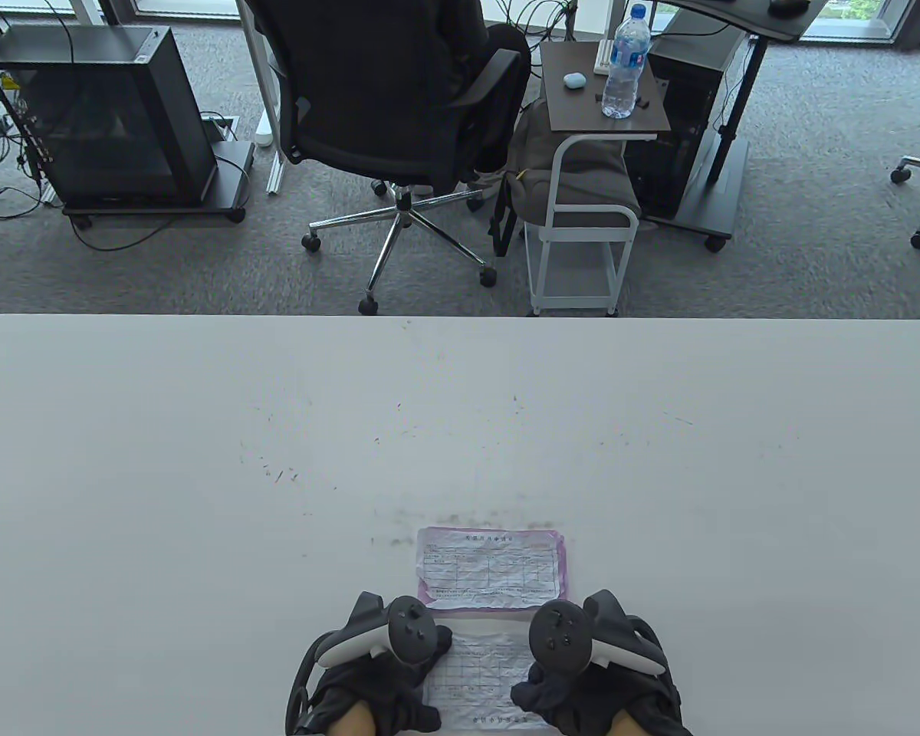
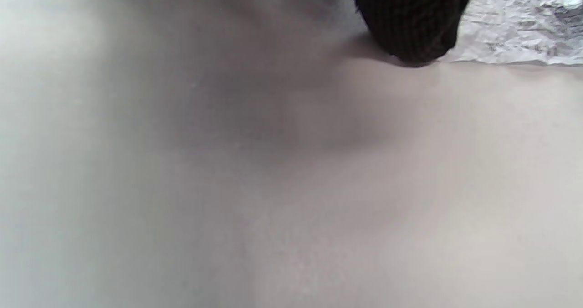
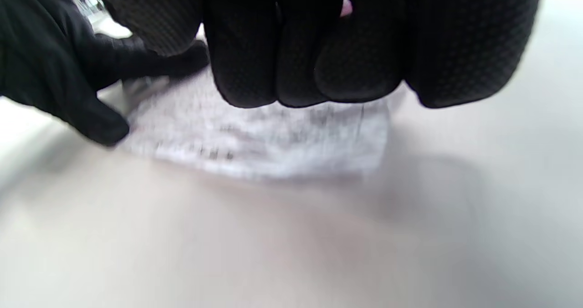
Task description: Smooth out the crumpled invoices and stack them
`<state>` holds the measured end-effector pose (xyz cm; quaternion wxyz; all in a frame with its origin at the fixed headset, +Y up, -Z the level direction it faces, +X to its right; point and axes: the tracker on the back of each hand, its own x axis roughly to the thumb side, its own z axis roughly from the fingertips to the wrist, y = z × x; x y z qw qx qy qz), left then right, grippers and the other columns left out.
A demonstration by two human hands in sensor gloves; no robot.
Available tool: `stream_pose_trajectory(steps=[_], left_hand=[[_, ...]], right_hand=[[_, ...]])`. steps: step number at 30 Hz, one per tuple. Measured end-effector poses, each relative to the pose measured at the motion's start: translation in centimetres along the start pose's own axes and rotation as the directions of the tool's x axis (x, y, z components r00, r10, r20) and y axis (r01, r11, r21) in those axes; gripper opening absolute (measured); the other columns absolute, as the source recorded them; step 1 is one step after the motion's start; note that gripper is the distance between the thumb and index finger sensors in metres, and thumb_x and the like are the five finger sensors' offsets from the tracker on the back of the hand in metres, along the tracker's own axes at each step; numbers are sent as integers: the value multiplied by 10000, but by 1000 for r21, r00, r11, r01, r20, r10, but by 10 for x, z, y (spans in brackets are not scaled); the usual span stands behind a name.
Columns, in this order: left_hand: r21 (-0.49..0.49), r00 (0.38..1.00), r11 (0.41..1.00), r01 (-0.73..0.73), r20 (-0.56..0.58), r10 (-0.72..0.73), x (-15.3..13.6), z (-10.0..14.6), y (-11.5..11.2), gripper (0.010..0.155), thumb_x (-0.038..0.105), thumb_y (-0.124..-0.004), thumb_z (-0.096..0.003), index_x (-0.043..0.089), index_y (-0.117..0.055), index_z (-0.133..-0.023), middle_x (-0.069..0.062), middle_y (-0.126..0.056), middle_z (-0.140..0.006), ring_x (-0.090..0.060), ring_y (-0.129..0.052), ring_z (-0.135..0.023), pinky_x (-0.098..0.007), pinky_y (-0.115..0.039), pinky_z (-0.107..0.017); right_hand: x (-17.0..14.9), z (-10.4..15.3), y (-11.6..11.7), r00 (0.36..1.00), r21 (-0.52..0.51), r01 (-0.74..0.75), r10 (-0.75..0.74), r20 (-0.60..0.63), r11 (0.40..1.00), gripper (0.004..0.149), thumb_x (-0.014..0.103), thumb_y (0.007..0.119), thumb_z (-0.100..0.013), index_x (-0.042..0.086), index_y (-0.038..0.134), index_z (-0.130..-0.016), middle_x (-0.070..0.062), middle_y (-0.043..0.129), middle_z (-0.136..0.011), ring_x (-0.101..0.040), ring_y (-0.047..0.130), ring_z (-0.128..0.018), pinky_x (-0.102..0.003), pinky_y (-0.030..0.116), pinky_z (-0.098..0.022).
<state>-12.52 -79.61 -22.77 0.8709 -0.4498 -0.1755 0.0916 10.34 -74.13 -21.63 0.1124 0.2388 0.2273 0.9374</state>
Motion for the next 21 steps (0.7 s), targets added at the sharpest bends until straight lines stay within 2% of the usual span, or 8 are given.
stream_pose_trajectory(steps=[1, 3, 5, 8, 13, 15, 18, 21], left_hand=[[-1, 1000, 1000, 1, -1, -1, 0, 0, 0, 885, 440, -794, -525, 361, -81, -1044, -156, 215, -956, -551, 218, -837, -745, -119, -564], [1, 1000, 1000, 2, 0, -2, 0, 0, 0, 885, 441, -795, -524, 361, -85, -1046, -157, 213, -958, -552, 216, -838, -745, -121, -564], [1, 1000, 1000, 2, 0, -2, 0, 0, 0, 886, 441, -795, -525, 360, -83, -1047, -158, 214, -957, -552, 217, -837, -745, -119, -564], [2, 1000, 1000, 2, 1, -2, 0, 0, 0, 886, 443, -794, -525, 365, -82, -1046, -155, 215, -958, -550, 218, -838, -743, -118, -565], [-2, 1000, 1000, 3, 1, -3, 0, 0, 0, 885, 446, -792, -526, 367, -79, -1044, -153, 217, -955, -547, 220, -836, -740, -116, -565], [1, 1000, 1000, 2, 1, -2, 0, 0, 0, 884, 444, -793, -526, 365, -82, -1045, -155, 215, -956, -549, 219, -837, -742, -116, -565], [0, 1000, 1000, 4, 1, -4, 0, 0, 0, 885, 444, -793, -526, 364, -82, -1046, -157, 215, -957, -552, 216, -837, -744, -118, -565], [2, 1000, 1000, 4, 2, -4, 0, 0, 0, 884, 442, -794, -525, 363, -85, -1047, -159, 212, -959, -553, 215, -839, -744, -119, -565]], right_hand=[[5, 3, -3, 999, -79, -42, 45, 27, 996, 417, 487, 716, -560, 169, 845, -797, -155, 884, -807, -330, 905, -602, -522, 869, -385], [13, 2, -2, 996, -135, -57, 66, 64, 989, 444, 484, 711, -558, 159, 806, -845, -167, 825, -892, -355, 877, -682, -492, 874, -387], [22, -4, 7, 991, -123, -59, 73, 111, 991, 473, 473, 709, -557, 140, 754, -889, -196, 740, -957, -384, 832, -746, -504, 859, -407], [27, -15, 19, 986, -25, -115, 117, 122, 993, 522, 468, 699, -562, 124, 661, -953, -216, 560, -1062, -431, 719, -846, -535, 828, -451], [10, -20, 24, 997, 111, -81, 79, 21, 990, 535, 469, 686, -574, 133, 613, -983, -206, 473, -1088, -403, 593, -902, -552, 782, -487], [5, -17, 21, 997, 52, -68, 69, -28, 996, 525, 464, 698, -568, 112, 666, -956, -207, 565, -1053, -404, 672, -851, -546, 816, -451], [-2, -13, 17, 988, 92, -41, 54, -144, 995, 503, 459, 695, -573, 110, 690, -936, -208, 589, -1032, -372, 745, -792, -511, 837, -432], [-9, -7, 10, 979, 36, -39, 45, -201, 999, 514, 462, 703, -571, 88, 711, -923, -246, 627, -1005, -392, 768, -775, -496, 847, -424]])
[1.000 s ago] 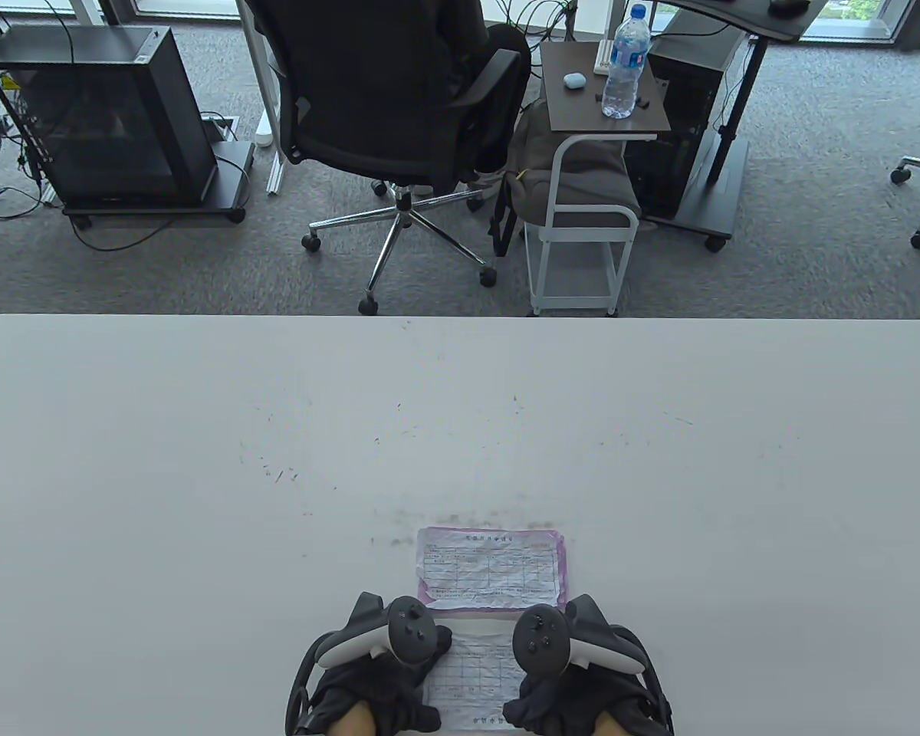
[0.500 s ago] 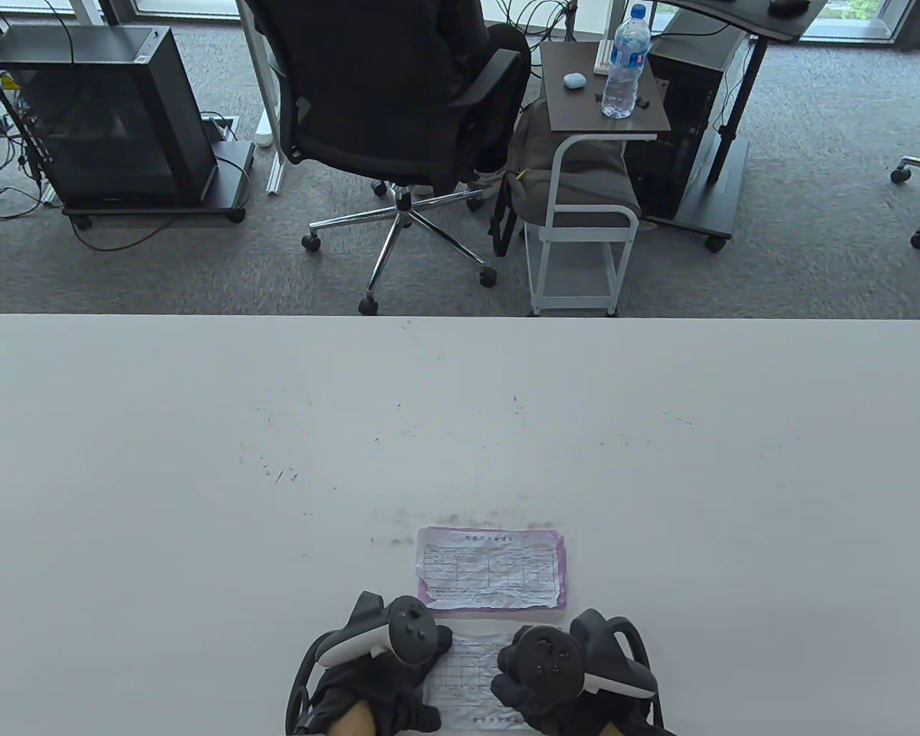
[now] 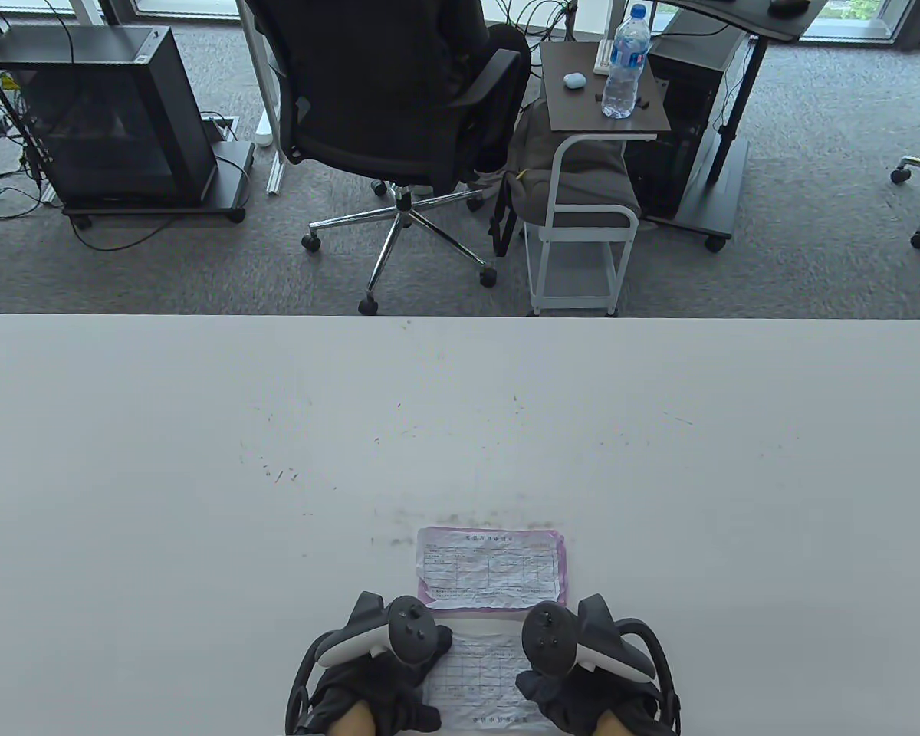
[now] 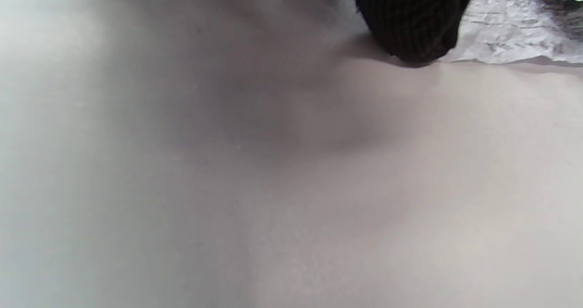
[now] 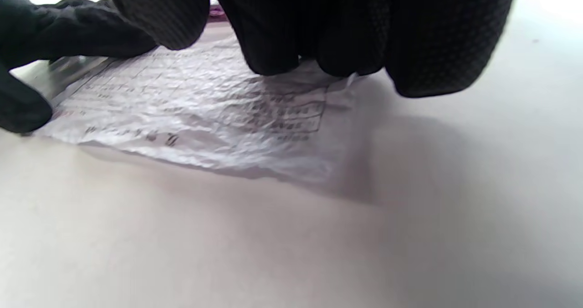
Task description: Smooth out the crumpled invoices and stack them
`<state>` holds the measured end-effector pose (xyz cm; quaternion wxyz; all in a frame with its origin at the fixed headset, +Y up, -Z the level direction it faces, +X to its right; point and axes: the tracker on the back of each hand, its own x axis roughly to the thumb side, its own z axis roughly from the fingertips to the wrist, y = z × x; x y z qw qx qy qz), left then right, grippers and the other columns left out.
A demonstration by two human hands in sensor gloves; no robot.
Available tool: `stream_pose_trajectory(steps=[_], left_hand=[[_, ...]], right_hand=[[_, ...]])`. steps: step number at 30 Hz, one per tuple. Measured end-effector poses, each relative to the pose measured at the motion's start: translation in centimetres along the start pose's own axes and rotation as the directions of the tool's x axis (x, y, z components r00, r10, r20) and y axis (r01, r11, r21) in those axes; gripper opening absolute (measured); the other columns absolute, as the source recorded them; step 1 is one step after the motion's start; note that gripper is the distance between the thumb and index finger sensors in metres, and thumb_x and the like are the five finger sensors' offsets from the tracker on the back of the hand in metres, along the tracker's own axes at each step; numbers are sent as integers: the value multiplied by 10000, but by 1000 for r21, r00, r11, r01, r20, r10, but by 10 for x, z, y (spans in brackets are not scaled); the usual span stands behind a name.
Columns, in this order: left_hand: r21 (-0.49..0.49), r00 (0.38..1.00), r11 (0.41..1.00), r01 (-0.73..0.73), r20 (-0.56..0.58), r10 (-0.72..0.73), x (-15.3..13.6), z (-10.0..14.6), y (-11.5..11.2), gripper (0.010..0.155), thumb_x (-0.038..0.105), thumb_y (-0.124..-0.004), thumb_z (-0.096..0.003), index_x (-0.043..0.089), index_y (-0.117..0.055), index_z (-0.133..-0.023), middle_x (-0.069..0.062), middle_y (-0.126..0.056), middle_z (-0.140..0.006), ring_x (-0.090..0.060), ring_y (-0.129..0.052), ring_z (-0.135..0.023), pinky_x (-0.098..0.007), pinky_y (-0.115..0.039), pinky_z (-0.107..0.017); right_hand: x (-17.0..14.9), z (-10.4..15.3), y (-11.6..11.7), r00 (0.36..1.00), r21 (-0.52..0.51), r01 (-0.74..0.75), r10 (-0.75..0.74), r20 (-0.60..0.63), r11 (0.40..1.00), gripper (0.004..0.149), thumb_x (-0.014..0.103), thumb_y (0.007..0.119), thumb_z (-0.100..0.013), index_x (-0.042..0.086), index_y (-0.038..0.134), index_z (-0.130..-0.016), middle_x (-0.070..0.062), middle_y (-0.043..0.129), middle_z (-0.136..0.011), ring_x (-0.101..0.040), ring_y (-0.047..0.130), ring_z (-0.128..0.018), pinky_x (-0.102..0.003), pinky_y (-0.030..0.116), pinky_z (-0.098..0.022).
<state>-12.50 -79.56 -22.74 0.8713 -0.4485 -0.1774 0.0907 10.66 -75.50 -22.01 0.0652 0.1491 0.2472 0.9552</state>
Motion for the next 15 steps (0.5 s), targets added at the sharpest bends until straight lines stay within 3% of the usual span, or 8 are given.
stream_pose_trajectory(steps=[2, 4, 8, 10, 11, 13, 15], left_hand=[[0, 1000, 1000, 1, 2, -1, 0, 0, 0, 888, 440, -798, -525, 362, -85, -1049, -162, 213, -959, -557, 215, -838, -747, -119, -565], [-2, 1000, 1000, 2, 3, -2, 0, 0, 0, 891, 438, -799, -524, 359, -84, -1049, -165, 214, -958, -559, 215, -837, -749, -119, -564], [-1, 1000, 1000, 2, 7, -2, 0, 0, 0, 891, 433, -802, -524, 357, -87, -1051, -170, 211, -960, -564, 213, -837, -753, -122, -563], [0, 1000, 1000, 4, 8, -4, 0, 0, 1, 891, 430, -804, -524, 356, -90, -1052, -172, 209, -961, -565, 211, -837, -753, -124, -563], [-1, 1000, 1000, 4, 8, -4, 0, 0, 1, 892, 432, -803, -524, 358, -87, -1051, -170, 211, -960, -565, 213, -837, -753, -123, -563], [-3, 1000, 1000, 4, 6, -4, 0, -1, 1, 892, 432, -803, -524, 359, -87, -1050, -170, 211, -958, -564, 212, -836, -753, -123, -563], [-3, 1000, 1000, 6, 3, -6, 0, -1, 1, 891, 433, -803, -523, 360, -87, -1049, -171, 210, -958, -565, 210, -837, -753, -125, -565]], right_hand=[[-10, 7, -8, 996, -140, 14, -26, -91, 990, 548, 444, 724, -565, 54, 672, -947, -287, 572, -1019, -440, 723, -803, -496, 844, -429], [-17, 9, -9, 985, -168, 49, -75, -153, 984, 570, 410, 750, -562, 30, 628, -968, -336, 527, -1021, -480, 695, -810, -500, 840, -432], [-28, 3, 0, 962, -148, 63, -99, -253, 987, 688, 375, 793, -544, 12, 456, -1022, -376, 494, -1012, -483, 707, -804, -486, 844, -439], [-33, -4, 9, 960, -133, 133, -162, -230, 982, 746, 383, 808, -532, 9, 400, -1032, -362, 501, -1006, -474, 675, -781, -471, 840, -428], [-32, -6, 11, 960, -128, 131, -158, -232, 983, 782, 382, 823, -521, 16, 369, -1041, -351, 485, -1005, -442, 666, -762, -476, 813, -418], [-34, -10, 12, 980, -138, -23, -5, -199, 990, 784, 413, 810, -495, 29, 392, -1036, -293, 557, -966, -300, 776, -662, -384, 852, -374], [-37, -11, 11, 980, -163, 40, -71, -185, 986, 726, 403, 824, -480, 43, 487, -1012, -232, 666, -883, -222, 848, -571, -319, 881, -327]])
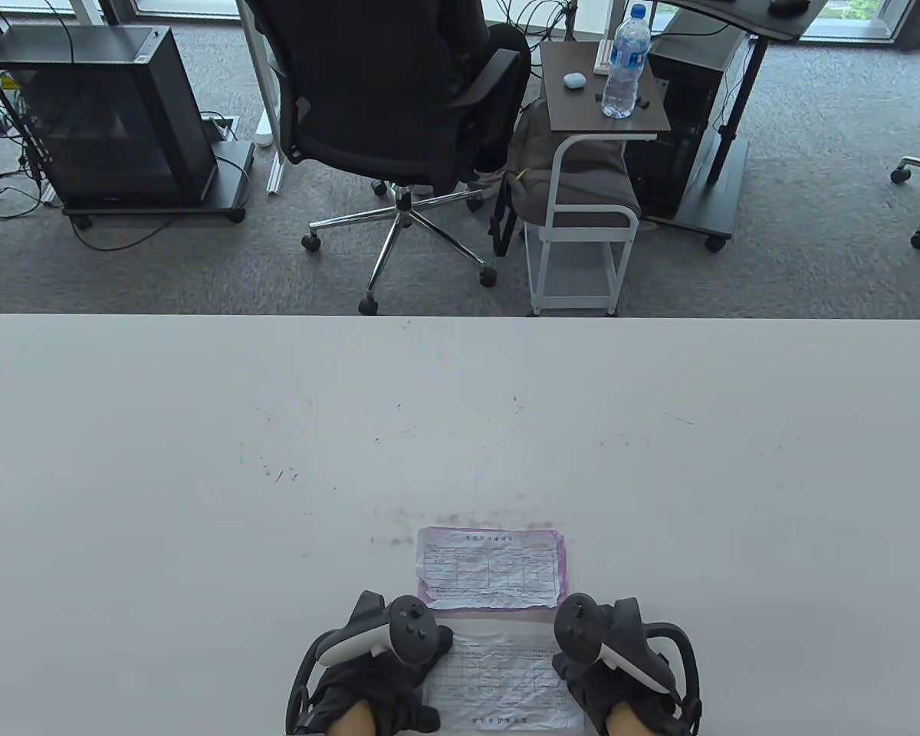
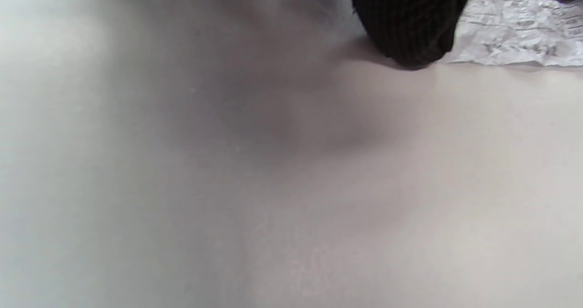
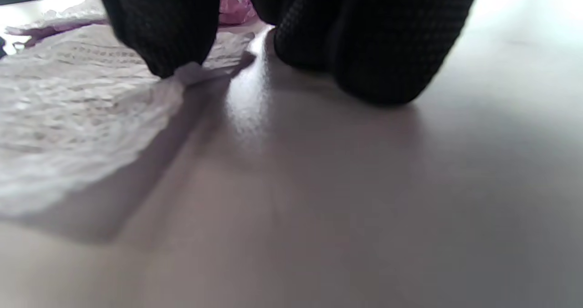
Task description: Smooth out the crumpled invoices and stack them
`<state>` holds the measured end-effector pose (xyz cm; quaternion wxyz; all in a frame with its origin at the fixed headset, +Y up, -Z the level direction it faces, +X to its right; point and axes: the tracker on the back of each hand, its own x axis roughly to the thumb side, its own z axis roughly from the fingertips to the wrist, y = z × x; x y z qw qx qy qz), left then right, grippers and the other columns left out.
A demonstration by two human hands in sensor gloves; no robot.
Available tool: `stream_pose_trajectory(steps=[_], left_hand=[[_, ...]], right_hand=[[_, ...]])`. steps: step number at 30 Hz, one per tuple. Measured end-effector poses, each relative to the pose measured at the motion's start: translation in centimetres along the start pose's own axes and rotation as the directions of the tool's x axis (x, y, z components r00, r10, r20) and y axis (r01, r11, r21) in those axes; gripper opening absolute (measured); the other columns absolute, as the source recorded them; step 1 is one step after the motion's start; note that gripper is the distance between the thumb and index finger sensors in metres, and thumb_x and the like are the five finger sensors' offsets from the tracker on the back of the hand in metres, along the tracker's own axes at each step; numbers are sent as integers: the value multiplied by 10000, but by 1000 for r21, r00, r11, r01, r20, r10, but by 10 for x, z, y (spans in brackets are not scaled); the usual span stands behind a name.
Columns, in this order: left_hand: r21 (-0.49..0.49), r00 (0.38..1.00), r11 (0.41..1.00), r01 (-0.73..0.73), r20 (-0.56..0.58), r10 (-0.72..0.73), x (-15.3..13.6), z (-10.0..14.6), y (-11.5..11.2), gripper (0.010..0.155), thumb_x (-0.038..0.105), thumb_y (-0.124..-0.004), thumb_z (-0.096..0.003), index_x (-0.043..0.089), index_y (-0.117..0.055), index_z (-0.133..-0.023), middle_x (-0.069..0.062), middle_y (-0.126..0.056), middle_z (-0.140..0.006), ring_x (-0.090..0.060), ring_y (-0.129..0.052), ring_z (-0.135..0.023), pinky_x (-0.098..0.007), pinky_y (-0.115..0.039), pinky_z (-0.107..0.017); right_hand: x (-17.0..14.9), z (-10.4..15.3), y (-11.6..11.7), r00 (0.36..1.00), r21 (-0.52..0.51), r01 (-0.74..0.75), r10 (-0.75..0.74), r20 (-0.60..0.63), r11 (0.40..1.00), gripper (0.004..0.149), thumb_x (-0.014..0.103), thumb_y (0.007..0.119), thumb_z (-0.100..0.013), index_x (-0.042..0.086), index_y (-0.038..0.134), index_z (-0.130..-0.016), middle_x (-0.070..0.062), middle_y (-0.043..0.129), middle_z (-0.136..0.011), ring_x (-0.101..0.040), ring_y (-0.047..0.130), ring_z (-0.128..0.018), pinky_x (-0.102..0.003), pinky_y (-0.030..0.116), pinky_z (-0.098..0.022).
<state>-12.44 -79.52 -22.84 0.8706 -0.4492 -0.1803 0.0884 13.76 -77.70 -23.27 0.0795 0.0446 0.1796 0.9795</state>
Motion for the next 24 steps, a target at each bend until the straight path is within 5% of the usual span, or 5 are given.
stream_pose_trajectory(steps=[2, 17, 20, 24], left_hand=[[3, 1000, 1000, -1, 2, 1, 0, 0, 0, 892, 433, -803, -523, 359, -88, -1051, -171, 210, -960, -565, 209, -838, -752, -125, -564], [8, 1000, 1000, -2, 4, 2, 0, 0, -1, 890, 432, -805, -522, 359, -94, -1053, -170, 206, -962, -565, 207, -840, -752, -126, -565], [8, 1000, 1000, -2, 5, 2, 0, 0, -1, 891, 433, -805, -522, 359, -94, -1053, -169, 206, -963, -563, 208, -840, -751, -125, -565], [5, 1000, 1000, 1, 3, -1, 0, 0, -1, 891, 449, -797, -527, 355, -82, -1050, -168, 211, -959, -563, 211, -837, -750, -122, -565]], right_hand=[[-1, 0, 1, 995, -9, 96, -96, -23, 995, 701, 353, 866, -464, 31, 532, -989, -218, 715, -816, -221, 860, -526, -331, 875, -300], [-6, 2, -1, 989, -55, 145, -145, -2, 988, 409, 324, 867, -481, 178, 756, -846, -56, 865, -630, -175, 913, -411, -340, 894, -254], [-6, 5, -10, 985, -59, 173, -173, 2, 983, 394, 333, 865, -478, 189, 780, -834, -75, 844, -673, -205, 904, -462, -365, 891, -292], [-9, 10, -20, 954, -81, 297, -291, 74, 952, 388, 338, 841, -495, 187, 763, -843, -228, 659, -912, -342, 819, -676, -423, 849, -416]])
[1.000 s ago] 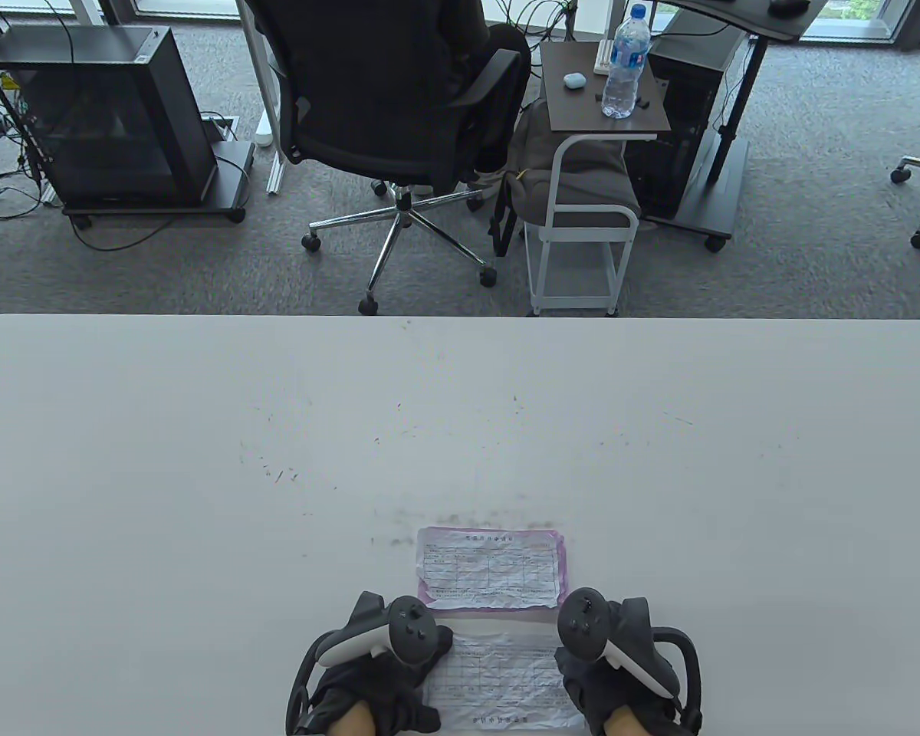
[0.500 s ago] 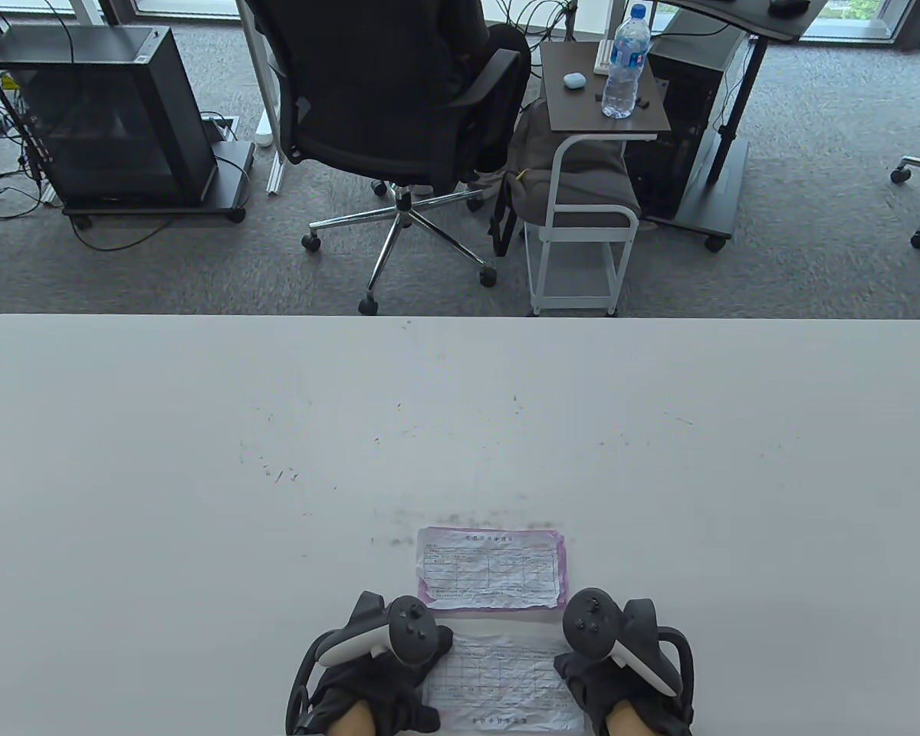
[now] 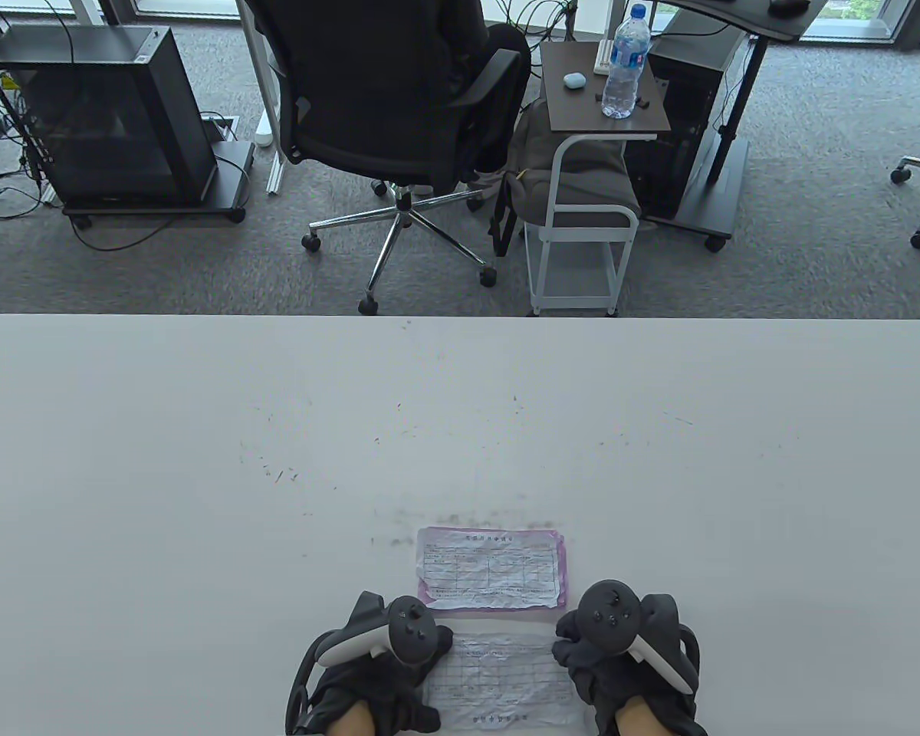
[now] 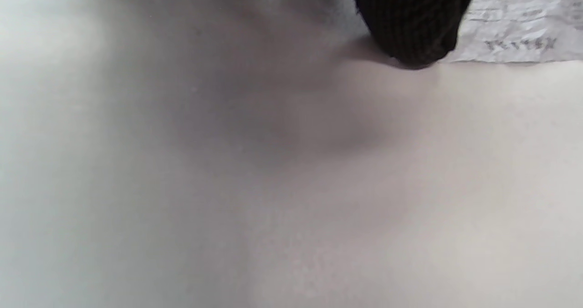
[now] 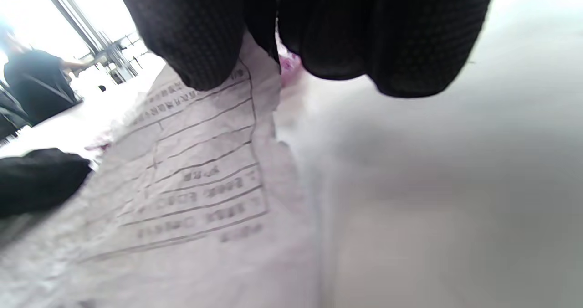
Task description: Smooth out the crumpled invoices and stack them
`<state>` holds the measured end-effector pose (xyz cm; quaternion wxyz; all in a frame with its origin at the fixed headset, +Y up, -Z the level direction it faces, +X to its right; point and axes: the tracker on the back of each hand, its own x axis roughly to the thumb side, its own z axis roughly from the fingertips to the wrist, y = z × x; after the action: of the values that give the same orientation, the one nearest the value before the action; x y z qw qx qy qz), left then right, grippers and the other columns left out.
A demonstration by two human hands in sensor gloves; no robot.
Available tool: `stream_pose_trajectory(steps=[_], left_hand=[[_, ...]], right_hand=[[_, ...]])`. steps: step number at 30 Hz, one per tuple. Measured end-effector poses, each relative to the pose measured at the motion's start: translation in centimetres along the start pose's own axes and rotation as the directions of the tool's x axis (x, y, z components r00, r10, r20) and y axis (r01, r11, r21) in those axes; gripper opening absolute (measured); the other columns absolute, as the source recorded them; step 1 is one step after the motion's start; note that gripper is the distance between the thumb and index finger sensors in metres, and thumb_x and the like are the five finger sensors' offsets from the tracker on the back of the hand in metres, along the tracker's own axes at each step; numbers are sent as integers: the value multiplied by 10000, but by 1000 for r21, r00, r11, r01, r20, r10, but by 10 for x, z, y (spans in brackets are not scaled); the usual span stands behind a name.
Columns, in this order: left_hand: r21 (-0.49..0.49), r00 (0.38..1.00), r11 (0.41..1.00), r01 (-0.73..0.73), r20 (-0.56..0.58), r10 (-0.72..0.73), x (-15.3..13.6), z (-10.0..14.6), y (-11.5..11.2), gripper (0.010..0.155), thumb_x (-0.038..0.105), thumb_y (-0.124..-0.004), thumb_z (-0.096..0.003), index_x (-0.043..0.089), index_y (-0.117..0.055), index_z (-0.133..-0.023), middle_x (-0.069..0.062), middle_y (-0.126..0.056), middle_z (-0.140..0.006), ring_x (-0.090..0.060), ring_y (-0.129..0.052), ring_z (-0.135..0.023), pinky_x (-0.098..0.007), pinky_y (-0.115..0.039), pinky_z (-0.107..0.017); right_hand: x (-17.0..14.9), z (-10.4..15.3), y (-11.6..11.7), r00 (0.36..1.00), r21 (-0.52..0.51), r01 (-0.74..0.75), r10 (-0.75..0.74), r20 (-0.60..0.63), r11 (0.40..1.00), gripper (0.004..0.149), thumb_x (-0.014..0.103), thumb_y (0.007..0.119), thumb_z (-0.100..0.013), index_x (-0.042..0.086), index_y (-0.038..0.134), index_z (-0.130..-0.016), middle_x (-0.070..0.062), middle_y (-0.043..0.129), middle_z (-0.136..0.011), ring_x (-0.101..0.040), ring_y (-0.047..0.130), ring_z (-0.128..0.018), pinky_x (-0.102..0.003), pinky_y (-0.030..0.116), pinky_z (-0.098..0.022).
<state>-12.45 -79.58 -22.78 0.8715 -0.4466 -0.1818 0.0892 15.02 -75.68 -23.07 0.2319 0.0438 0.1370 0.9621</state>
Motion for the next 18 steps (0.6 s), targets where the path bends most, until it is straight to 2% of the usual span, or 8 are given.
stream_pose_trajectory(steps=[3, 5, 7, 9, 11, 16, 18], left_hand=[[1, 1000, 1000, 1, -5, -1, 1, 0, 0, 892, 470, -778, -536, 337, -58, -1047, -167, 216, -956, -562, 216, -835, -750, -117, -563], [-1, 1000, 1000, 8, -10, -8, 1, 0, -1, 893, 483, -763, -540, 327, -41, -1042, -169, 220, -952, -564, 218, -832, -752, -116, -561], [-2, 1000, 1000, 12, -12, -12, 2, -1, -1, 901, 493, -752, -542, 310, -23, -1038, -171, 226, -948, -566, 221, -830, -754, -115, -560], [0, 1000, 1000, 21, -14, -21, 2, -1, -1, 906, 501, -744, -542, 293, -13, -1035, -175, 225, -948, -571, 217, -830, -756, -120, -560], [4, 1000, 1000, 22, -15, -22, 2, -1, -1, 914, 505, -741, -541, 280, -5, -1034, -177, 224, -949, -573, 216, -830, -757, -121, -560], [6, 1000, 1000, 12, -1, -12, 2, 0, 1, 956, 508, -754, -536, 224, 12, -1032, -186, 219, -949, -580, 210, -828, -762, -124, -555], [33, 997, 998, -62, 53, 60, -1, 5, 8, 961, 504, -759, -536, 177, -22, -1060, -207, 175, -980, -601, 173, -844, -756, -146, -566]], right_hand=[[-2, 2, -3, 970, -22, 236, -234, 71, 972, 397, 318, 814, -512, 170, 720, -868, -339, 576, -983, -446, 774, -775, -515, 822, -465], [-1, 2, -2, 926, -19, 365, -361, 110, 931, 409, 286, 783, -526, 138, 670, -890, -362, 617, -960, -467, 809, -749, -550, 818, -460], [4, 3, -2, 905, -39, 406, -395, 155, 913, 429, 271, 764, -532, 107, 626, -904, -320, 723, -909, -425, 896, -672, -541, 848, -429], [13, 5, -2, 916, -104, 368, -341, 211, 924, 440, 272, 772, -522, 93, 626, -897, -255, 847, -800, -314, 986, -537, -464, 903, -361], [23, 9, -4, 934, -217, 300, -239, 267, 929, 444, 270, 786, -506, 83, 643, -883, -146, 922, -663, -200, 1013, -395, -394, 928, -293], [49, 21, -15, 911, -366, 180, -14, 413, 913, 425, 277, 768, -515, 112, 658, -891, -81, 944, -534, -107, 958, -235, -321, 906, -189], [58, 29, -21, 885, -434, 121, 101, 455, 893, 418, 284, 768, -517, 131, 666, -892, -70, 950, -505, -89, 943, -201, -304, 899, -161]])
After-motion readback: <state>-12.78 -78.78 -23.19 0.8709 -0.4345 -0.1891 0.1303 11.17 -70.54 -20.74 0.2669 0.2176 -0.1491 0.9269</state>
